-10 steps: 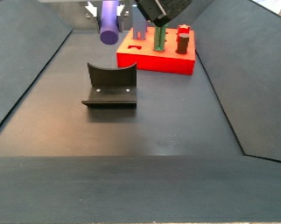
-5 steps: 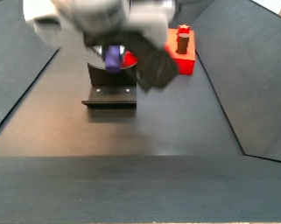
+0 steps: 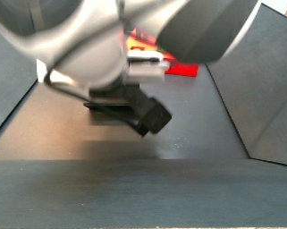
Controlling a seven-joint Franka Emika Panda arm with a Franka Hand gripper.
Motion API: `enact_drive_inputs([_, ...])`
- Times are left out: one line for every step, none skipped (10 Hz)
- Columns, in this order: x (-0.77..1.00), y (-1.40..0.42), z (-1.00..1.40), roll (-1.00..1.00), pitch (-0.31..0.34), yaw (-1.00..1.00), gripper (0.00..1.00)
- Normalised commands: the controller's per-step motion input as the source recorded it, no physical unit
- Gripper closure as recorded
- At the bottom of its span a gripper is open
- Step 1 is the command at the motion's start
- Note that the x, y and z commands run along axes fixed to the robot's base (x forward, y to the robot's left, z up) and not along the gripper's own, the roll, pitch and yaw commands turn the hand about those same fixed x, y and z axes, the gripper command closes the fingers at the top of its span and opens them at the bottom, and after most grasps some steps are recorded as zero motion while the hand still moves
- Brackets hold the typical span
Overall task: Pick up the round object. Move up. Place the round object on the fixture. Regrasp the round object. Move to above the board. Insert the round object.
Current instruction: Place the round object on the fixture, then regrasp the round object.
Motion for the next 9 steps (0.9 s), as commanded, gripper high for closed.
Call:
enact_drive_inputs([0.17,0.11,-0.90,-0.17,0.022,-0.09,1.00])
enact_drive_inputs([0.15,0.09,-0.72,-0.16,0.023,-0.08,1.00])
enact_drive_inputs([0.11,0.09,-0.57,-0.12,0.013,-0.08,1.00])
enact_drive_inputs([0.09,0.07,-0.57,-0.12,0.013,-0.07,1.00])
enact_drive_inputs([0.00,0.00,0.00,0.00,0.000,0.00,0.00])
enact_drive_inputs([0.00,0.00,1.00,-0.05,0.006,-0.03,0.00])
enact_drive_inputs([-0.01,0.01,1.00,-0.04,0.012,-0.01,0.00])
enact_drive_inputs([-0.02,0.01,1.00,-0.02,0.017,-0.01,0.00])
enact_drive_inputs([-0.03,-0.01,1.00,0.02,0.022,0.00,0.00])
